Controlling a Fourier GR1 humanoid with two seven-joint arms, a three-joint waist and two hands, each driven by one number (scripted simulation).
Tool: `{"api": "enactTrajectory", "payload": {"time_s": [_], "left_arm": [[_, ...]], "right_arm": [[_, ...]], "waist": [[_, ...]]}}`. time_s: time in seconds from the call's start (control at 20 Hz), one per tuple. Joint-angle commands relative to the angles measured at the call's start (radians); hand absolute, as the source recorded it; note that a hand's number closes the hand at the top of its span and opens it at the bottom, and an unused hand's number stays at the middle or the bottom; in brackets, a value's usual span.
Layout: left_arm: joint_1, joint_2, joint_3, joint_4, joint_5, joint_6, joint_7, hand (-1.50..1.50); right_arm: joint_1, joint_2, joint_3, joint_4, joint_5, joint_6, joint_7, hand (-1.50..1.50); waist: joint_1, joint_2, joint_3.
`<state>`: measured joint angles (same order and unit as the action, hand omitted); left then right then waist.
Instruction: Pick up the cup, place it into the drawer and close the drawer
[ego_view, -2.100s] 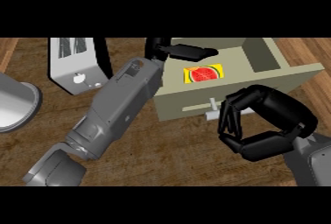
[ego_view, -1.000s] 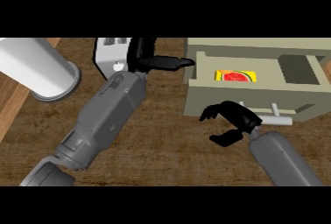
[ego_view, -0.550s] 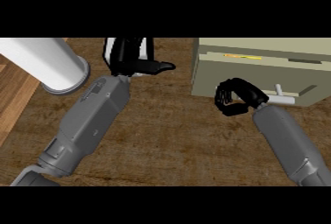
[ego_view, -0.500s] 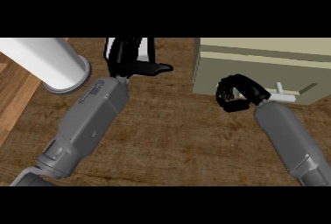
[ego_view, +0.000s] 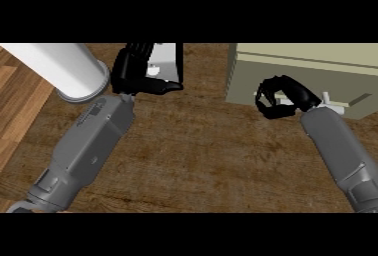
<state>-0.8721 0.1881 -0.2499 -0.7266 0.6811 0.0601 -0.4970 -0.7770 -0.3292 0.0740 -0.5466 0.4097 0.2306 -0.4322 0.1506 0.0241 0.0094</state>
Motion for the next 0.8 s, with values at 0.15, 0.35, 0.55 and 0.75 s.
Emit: {"api": "enactTrajectory", "payload": {"time_s": [0.15, 0.35, 0.55, 0.75], "left_arm": [[0.034, 0.034, -0.010, -0.036, 0.002, -0.050, 0.021, -1.50], [0.051, 0.015, -0.017, -0.045, 0.005, -0.053, 0.019, -1.50], [0.053, 0.016, -0.017, -0.061, 0.011, -0.066, 0.022, -1.50], [0.067, 0.037, -0.010, -0.060, 0.015, -0.086, 0.023, -1.50]], "right_arm": [[-0.170, -0.111, -0.093, 0.050, -0.027, -0.037, 0.074, 1.50], [-0.171, -0.132, -0.106, 0.023, -0.052, -0.004, 0.070, 1.50], [-0.163, -0.138, -0.121, 0.003, -0.081, 0.022, 0.079, 1.50], [-0.152, -0.165, -0.120, -0.015, -0.091, 0.064, 0.083, 1.50]], "waist": [[0.059, 0.021, -0.005], [0.064, 0.022, -0.006], [0.075, 0.024, -0.006], [0.077, 0.030, -0.008]]}}
